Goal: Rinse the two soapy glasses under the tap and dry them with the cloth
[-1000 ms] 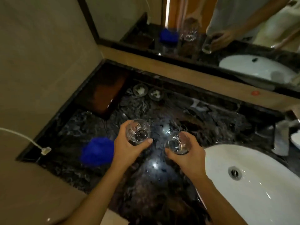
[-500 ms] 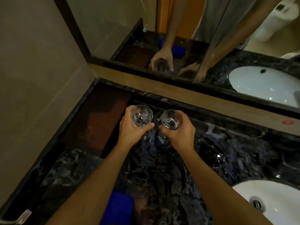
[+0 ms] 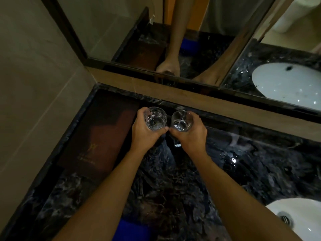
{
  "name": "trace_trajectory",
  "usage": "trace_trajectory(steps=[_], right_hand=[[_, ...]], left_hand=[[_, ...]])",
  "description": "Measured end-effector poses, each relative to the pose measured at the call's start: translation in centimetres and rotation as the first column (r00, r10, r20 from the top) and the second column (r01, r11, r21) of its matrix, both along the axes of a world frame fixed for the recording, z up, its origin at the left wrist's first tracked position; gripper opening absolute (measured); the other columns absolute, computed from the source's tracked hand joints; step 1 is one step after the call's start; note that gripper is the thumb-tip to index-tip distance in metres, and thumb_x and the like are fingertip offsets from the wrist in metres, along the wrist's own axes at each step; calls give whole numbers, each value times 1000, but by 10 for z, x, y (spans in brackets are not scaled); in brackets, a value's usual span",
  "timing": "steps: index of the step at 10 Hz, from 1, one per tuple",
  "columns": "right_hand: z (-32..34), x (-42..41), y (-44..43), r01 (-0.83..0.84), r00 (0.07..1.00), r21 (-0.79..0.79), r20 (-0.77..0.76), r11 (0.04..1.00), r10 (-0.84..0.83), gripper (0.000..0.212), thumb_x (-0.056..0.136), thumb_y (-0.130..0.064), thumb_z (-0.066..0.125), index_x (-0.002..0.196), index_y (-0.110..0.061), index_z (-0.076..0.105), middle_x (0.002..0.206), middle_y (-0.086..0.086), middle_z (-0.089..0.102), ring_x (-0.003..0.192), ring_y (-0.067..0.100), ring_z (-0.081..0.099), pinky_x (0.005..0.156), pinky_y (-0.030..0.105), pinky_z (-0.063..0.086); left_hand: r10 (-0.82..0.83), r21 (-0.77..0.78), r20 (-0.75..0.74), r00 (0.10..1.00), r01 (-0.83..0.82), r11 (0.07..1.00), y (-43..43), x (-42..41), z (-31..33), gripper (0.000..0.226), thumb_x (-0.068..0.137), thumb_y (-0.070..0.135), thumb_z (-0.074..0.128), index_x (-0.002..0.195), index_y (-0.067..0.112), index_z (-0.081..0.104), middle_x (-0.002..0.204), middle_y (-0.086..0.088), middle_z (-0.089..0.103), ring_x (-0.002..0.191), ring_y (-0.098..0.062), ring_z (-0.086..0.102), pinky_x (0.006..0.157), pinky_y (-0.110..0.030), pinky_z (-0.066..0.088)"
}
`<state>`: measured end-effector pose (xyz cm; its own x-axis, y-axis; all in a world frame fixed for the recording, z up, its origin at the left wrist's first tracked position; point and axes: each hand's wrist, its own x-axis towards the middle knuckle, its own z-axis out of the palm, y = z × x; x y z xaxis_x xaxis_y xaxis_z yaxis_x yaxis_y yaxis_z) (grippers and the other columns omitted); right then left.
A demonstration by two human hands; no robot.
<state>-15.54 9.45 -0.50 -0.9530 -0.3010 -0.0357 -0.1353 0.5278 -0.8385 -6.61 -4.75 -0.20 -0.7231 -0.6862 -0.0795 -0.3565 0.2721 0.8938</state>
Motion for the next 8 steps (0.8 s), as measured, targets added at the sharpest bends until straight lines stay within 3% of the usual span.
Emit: trace_trajectory(steps=[2,3,4,5,6,8], right_hand=[[-4,-2,-1,9,1000,47,-10,999,-8,92,62,-39,97,138,-10,54,133,7,63,121,22,61,100,31,50],[-4,-4,0,-7,1000,73,-10,997,8,97,62,-42,96,141,-8,52,138,10,59,125,23,58,101,29,46],[0,-2,4,-29,1000,92,-8,995,30,102,62,-44,96,144,-7,48,142,12,56,129,25,55,101,26,42],[5,-1,10,-66,998,118,-11,991,67,109,62,-45,95,150,-8,42,147,15,51,135,28,49,108,37,42],[18,2,20,-107,989,175,-81,979,123,106,71,-48,89,153,-6,37,149,18,47,138,32,44,111,43,40],[49,14,49,-173,883,381,-349,908,315,91,90,-57,66,156,-6,30,152,23,38,143,39,34,115,52,38]], left_hand=[[-7,3,17,1000,7,1000,0,0,-5,83,66,24,95,132,24,45,123,8,58,111,-9,57,78,4,39],[-11,4,37,999,10,1000,-2,-3,-8,87,68,25,94,140,19,45,127,8,55,115,-7,52,78,7,34],[-24,9,89,996,24,1000,-2,-5,-5,96,72,30,92,150,18,37,143,1,53,126,-10,48,91,-7,35],[-51,19,141,989,48,999,0,-4,1,110,75,31,91,160,16,23,157,-6,44,142,-20,43,103,-21,32],[-62,-75,195,979,78,994,6,5,12,113,78,35,88,162,13,16,161,-9,37,147,-24,36,107,-23,28],[-47,-359,329,943,171,917,27,46,45,100,93,57,64,163,13,8,171,-8,13,158,-26,10,125,-43,22]])
